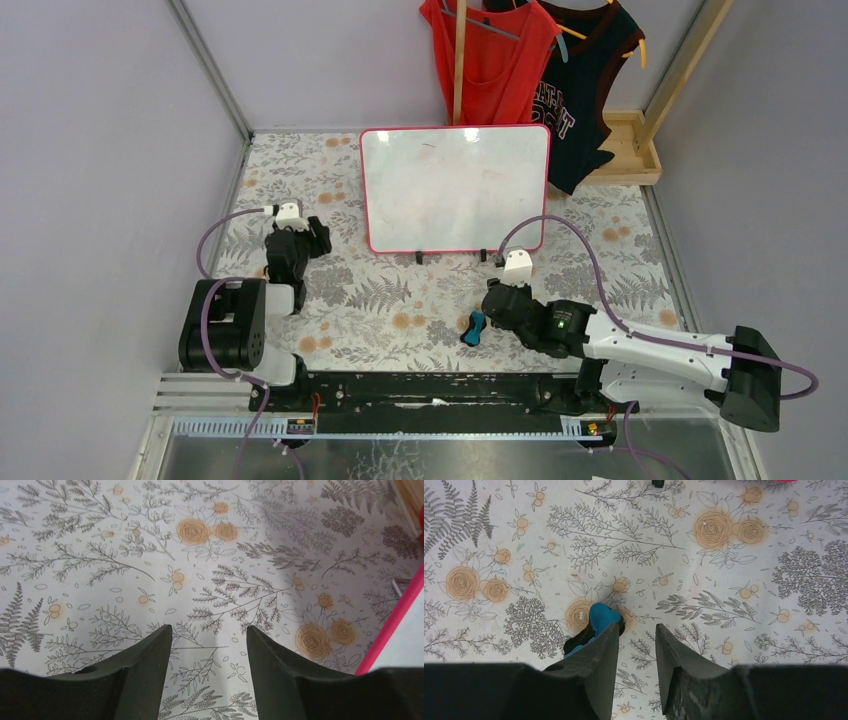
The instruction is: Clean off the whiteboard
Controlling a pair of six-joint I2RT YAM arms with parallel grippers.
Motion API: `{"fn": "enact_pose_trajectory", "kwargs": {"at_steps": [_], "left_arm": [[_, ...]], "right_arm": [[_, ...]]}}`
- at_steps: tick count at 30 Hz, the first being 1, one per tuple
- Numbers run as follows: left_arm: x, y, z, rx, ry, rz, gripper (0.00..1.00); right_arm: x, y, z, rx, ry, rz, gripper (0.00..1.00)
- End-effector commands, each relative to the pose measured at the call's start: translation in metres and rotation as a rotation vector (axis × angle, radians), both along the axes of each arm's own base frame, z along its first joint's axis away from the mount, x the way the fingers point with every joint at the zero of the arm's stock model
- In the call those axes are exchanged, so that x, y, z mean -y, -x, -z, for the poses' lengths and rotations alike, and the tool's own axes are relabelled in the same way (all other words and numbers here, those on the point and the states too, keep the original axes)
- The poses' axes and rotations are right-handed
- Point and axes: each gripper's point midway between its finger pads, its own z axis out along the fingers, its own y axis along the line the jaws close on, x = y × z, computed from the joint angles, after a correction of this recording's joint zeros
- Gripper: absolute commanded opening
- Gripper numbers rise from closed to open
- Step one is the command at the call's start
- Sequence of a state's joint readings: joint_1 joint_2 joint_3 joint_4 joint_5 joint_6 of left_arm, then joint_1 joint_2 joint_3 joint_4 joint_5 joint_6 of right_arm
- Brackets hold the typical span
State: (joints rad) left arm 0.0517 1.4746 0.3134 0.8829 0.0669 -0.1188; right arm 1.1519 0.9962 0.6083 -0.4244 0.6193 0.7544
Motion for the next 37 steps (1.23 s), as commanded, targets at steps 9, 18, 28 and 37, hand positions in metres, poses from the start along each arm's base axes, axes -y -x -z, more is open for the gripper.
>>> {"fn": "enact_pose_trajectory", "kwargs": {"at_steps": [9, 18, 28, 37], "left_arm": [[0.005, -0.004, -0.027, 0.178, -0.067, -0.008, 0.6], [0.006, -0.004, -0.028, 0.185, -0.067, -0.003, 0.87], [0.006, -0.004, -0.029, 0.186, -0.069, -0.003, 1.0], [0.007, -0.004, -0.029, 0.186, -0.067, -0.001, 1.0]], "right_arm": [[0.029, -0.023, -0.032, 0.192, -0.004, 0.148, 0.42], [0.076, -0.053, -0.096, 0.495, 0.221, 0.315, 0.83], [0.059, -0.051, -0.103, 0.455, 0.137, 0.257, 0.99], [0.06, -0.053, -0.09, 0.455, 0.186, 0.256, 0.99]]}}
